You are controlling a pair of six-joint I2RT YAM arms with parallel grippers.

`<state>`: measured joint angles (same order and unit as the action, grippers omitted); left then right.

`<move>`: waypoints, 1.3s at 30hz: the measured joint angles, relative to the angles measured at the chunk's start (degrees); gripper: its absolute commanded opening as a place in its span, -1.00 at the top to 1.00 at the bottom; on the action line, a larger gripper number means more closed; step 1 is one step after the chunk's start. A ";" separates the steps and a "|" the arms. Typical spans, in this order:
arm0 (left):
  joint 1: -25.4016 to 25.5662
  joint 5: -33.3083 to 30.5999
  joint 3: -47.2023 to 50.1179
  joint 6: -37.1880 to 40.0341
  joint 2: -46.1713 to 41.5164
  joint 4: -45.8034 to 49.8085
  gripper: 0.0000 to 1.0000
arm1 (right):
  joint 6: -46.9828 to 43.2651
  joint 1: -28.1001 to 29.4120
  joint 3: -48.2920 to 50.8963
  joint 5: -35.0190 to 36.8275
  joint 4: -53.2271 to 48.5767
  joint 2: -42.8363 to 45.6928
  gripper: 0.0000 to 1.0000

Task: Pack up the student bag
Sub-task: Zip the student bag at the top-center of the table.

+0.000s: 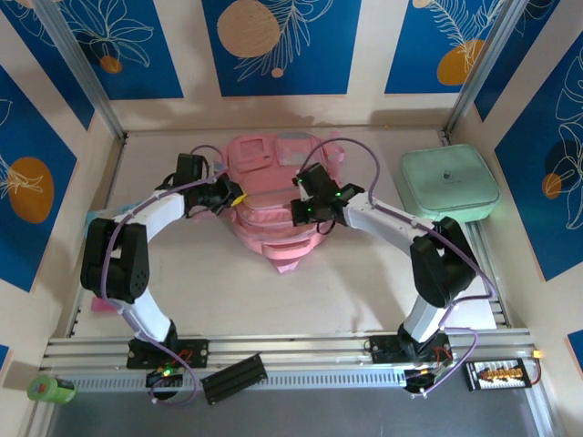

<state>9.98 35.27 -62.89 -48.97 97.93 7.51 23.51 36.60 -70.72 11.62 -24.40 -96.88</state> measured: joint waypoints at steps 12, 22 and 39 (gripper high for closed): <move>-0.17 -1.25 -2.56 7.10 0.96 5.05 1.00 | -9.33 -7.72 0.66 0.07 -2.54 0.87 1.00; -0.17 -2.86 -9.25 20.52 4.57 14.25 1.00 | -24.48 -12.35 -2.69 -7.39 -4.42 -2.05 0.97; -0.52 -1.90 -13.77 38.05 7.48 20.59 1.00 | -33.29 -17.46 -14.73 -12.26 -10.14 -9.81 0.81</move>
<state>9.45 33.36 -76.66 -10.92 105.41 28.10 -9.78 19.14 -85.45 -0.64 -34.54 -106.69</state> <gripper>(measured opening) 0.065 0.066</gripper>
